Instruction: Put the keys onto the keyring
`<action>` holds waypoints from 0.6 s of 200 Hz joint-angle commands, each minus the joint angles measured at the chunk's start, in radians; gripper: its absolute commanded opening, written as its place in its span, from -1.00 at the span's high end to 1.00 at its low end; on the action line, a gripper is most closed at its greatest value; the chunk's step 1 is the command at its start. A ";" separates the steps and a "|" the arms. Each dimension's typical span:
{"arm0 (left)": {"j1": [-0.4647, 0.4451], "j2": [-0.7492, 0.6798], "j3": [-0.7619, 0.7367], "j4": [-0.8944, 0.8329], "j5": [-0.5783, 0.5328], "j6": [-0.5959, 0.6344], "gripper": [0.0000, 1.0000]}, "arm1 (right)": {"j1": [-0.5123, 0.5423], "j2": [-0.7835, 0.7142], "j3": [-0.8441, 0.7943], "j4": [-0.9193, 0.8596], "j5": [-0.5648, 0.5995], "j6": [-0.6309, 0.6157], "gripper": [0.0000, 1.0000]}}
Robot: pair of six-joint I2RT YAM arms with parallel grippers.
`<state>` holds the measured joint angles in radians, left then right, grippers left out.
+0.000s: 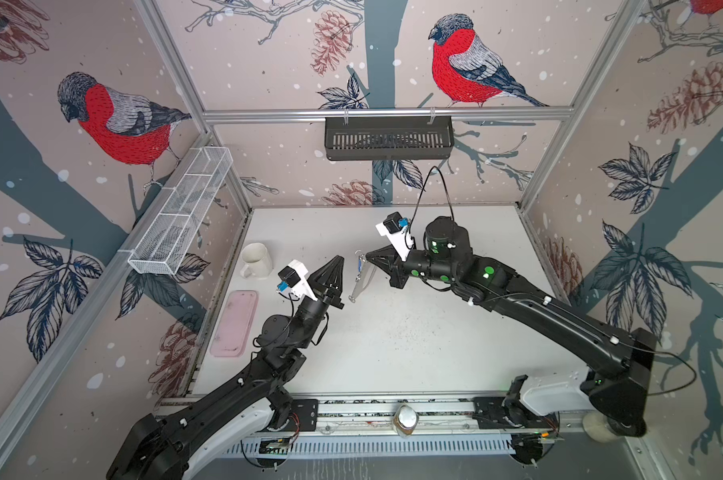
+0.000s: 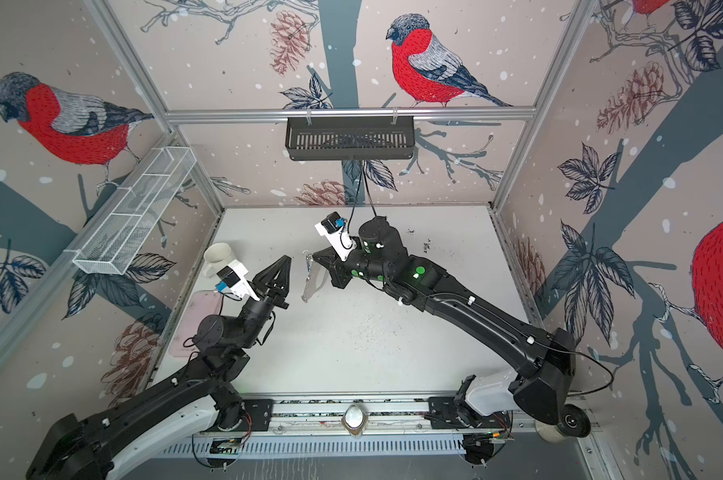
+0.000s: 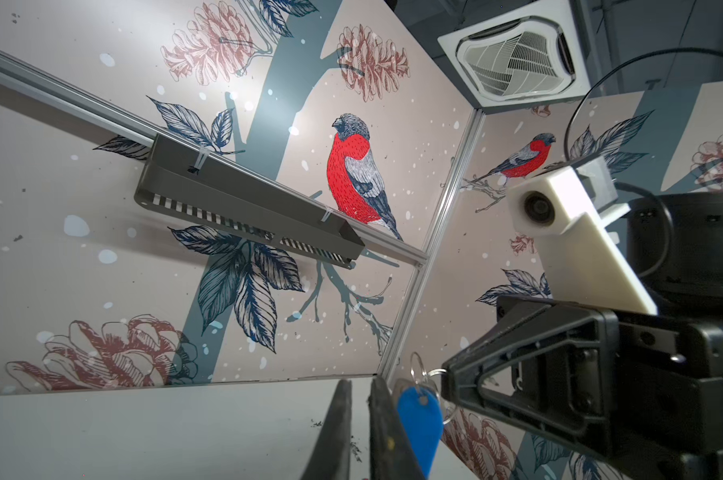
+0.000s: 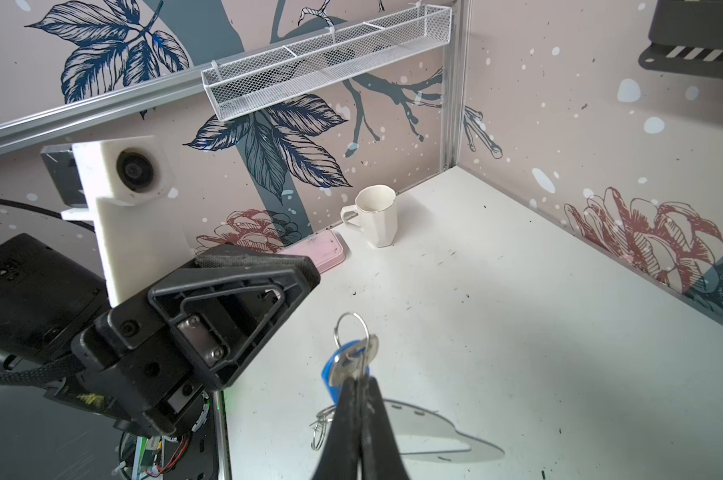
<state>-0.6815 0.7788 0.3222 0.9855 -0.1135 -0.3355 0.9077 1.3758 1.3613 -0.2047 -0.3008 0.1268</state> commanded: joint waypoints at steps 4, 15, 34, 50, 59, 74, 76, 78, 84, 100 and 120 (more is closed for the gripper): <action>0.004 -0.010 0.057 -0.144 0.024 0.075 0.75 | -0.003 0.009 0.016 -0.019 0.019 -0.009 1.00; 0.004 -0.003 0.091 -0.207 0.049 0.100 0.74 | -0.003 0.011 0.014 -0.021 0.019 -0.010 1.00; 0.005 0.011 0.131 -0.285 0.086 0.124 0.65 | -0.004 0.009 0.009 -0.022 0.022 -0.010 1.00; 0.004 0.010 0.137 -0.300 0.092 0.123 0.56 | -0.007 0.006 0.003 -0.021 0.019 -0.009 1.00; 0.003 0.008 0.137 -0.298 0.097 0.120 0.50 | -0.008 0.005 -0.001 -0.017 0.019 -0.007 1.00; 0.005 0.013 0.144 -0.304 0.122 0.115 0.38 | -0.009 0.002 -0.004 -0.012 0.017 -0.007 1.00; 0.004 0.015 0.146 -0.307 0.126 0.115 0.37 | -0.010 0.001 -0.004 -0.012 0.017 -0.007 1.00; 0.004 0.016 0.149 -0.308 0.130 0.113 0.35 | -0.009 0.000 -0.004 -0.012 0.017 -0.007 1.00; 0.004 0.021 0.158 -0.320 0.142 0.112 0.33 | -0.009 0.000 -0.005 -0.010 0.016 -0.007 1.00; 0.005 0.036 0.183 -0.355 0.162 0.109 0.29 | -0.010 -0.002 -0.005 -0.007 0.014 -0.008 1.00; 0.005 0.043 0.190 -0.364 0.175 0.102 0.28 | -0.011 -0.004 -0.010 -0.001 0.011 -0.009 1.00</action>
<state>-0.6800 0.8154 0.4988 0.6449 0.0242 -0.2367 0.8959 1.3815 1.3567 -0.2409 -0.2840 0.1272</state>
